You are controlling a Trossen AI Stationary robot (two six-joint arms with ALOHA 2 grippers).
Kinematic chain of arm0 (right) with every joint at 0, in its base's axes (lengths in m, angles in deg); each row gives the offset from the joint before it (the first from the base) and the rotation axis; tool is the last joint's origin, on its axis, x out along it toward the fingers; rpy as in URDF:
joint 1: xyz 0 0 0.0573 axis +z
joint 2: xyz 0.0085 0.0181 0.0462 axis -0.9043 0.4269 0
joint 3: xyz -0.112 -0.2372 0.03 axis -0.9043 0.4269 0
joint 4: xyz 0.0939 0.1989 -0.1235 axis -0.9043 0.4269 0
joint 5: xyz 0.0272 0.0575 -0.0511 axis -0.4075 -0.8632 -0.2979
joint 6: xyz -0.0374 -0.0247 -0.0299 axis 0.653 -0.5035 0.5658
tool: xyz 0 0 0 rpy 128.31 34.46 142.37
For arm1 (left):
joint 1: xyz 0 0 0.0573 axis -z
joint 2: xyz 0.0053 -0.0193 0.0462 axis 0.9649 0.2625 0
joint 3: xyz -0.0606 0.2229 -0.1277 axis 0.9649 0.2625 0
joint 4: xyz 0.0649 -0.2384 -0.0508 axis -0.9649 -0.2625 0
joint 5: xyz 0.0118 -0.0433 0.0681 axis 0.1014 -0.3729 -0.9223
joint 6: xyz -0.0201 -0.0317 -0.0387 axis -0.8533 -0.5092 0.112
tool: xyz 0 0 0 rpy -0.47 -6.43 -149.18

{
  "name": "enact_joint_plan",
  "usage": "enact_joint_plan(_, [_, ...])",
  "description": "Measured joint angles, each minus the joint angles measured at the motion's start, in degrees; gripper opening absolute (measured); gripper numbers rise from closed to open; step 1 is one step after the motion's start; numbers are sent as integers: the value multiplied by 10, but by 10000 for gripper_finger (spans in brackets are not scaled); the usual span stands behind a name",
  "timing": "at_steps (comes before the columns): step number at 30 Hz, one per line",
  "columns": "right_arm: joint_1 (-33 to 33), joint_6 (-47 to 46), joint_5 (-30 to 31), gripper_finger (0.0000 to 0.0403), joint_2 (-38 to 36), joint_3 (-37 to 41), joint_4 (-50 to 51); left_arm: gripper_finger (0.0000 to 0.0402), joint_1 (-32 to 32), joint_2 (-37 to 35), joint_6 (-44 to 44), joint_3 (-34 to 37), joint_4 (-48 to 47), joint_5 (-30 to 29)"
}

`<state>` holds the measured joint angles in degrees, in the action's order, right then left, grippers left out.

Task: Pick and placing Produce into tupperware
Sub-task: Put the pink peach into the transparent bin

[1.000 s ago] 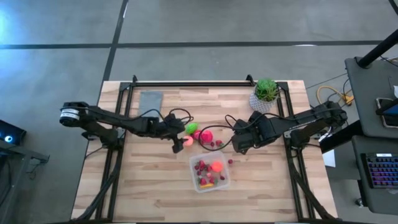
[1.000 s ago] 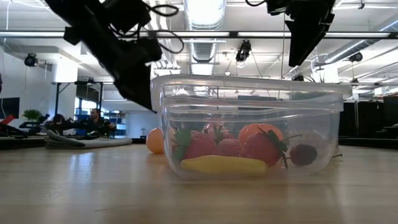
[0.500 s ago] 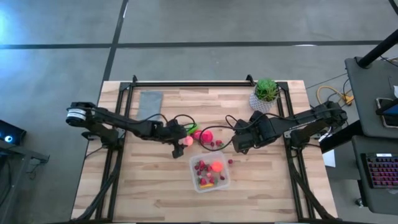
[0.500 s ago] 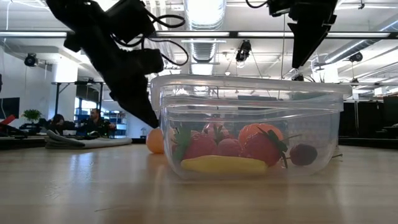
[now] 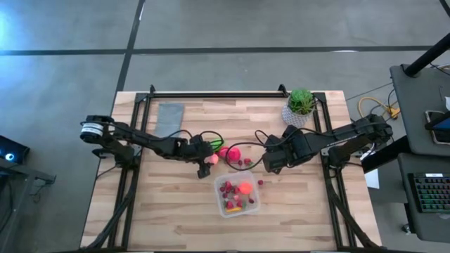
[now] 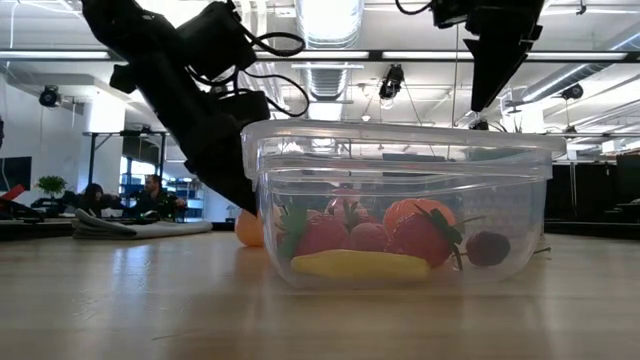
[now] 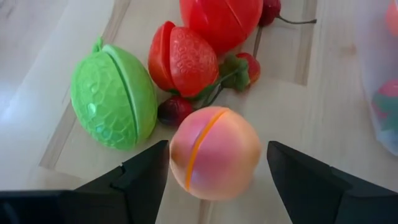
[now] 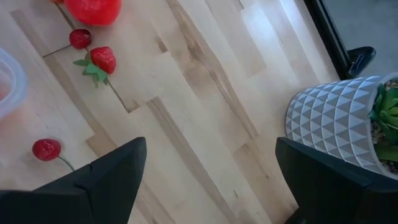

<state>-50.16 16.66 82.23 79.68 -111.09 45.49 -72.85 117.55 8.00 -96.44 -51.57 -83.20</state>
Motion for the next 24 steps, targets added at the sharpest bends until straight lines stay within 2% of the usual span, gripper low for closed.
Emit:
enact_joint_plan(7, [0, -1, 0, 350, 0, 2, 1, 255, 0, 19, 0, -1, 4, -1])
enact_joint_plan(13, [0, -5, 0, 350, 0, 2, 1, 255, 0, 40, 0, -2, 44, -3])
enact_joint_plan(24, [0, -6, 0, 350, 0, 5, 1, 255, 0, 41, -2, -1, 49, 2])
